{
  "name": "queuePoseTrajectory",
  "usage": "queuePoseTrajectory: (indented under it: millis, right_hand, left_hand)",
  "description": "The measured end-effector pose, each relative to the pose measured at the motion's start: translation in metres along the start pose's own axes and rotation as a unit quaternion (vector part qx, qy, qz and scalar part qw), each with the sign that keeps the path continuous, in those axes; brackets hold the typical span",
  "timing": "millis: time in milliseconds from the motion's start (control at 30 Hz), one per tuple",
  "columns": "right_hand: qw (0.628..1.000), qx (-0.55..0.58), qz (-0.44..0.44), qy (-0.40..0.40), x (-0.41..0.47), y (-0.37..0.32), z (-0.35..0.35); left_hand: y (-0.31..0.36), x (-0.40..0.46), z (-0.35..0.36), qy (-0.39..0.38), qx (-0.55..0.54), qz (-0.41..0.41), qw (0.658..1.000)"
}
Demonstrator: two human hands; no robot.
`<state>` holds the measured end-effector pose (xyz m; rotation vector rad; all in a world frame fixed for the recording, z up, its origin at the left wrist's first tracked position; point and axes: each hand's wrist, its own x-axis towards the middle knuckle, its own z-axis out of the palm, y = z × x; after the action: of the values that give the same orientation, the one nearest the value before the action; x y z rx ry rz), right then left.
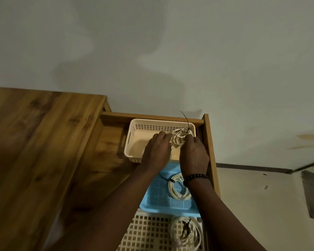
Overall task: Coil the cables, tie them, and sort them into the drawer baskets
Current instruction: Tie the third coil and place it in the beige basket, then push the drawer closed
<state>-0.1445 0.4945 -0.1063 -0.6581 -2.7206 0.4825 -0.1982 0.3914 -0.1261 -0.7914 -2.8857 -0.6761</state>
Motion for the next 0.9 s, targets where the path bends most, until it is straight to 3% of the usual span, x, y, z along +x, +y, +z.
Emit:
queuePoseTrajectory:
  millis: [200,400,733,900]
  right_hand:
    - [0.990,-0.036,-0.131,0.025,-0.072,-0.023,-0.010]
    - [0.981,-0.066,-0.176,0.041,-0.169,-0.042,-0.033]
    - [0.959,-0.083,-0.272,-0.007,-0.340,-0.050,-0.066]
    - [0.956,-0.091,-0.277,-0.020,-0.387,-0.038,-0.075]
  left_hand:
    - [-0.007,-0.063,-0.035,0.010,0.068,0.060,0.996]
    - [-0.009,-0.163,-0.069,0.007,0.107,0.073,0.992]
    - [-0.001,-0.338,-0.120,-0.034,0.154,0.054,0.986]
    - [0.007,-0.391,-0.123,-0.054,0.161,0.062,0.984]
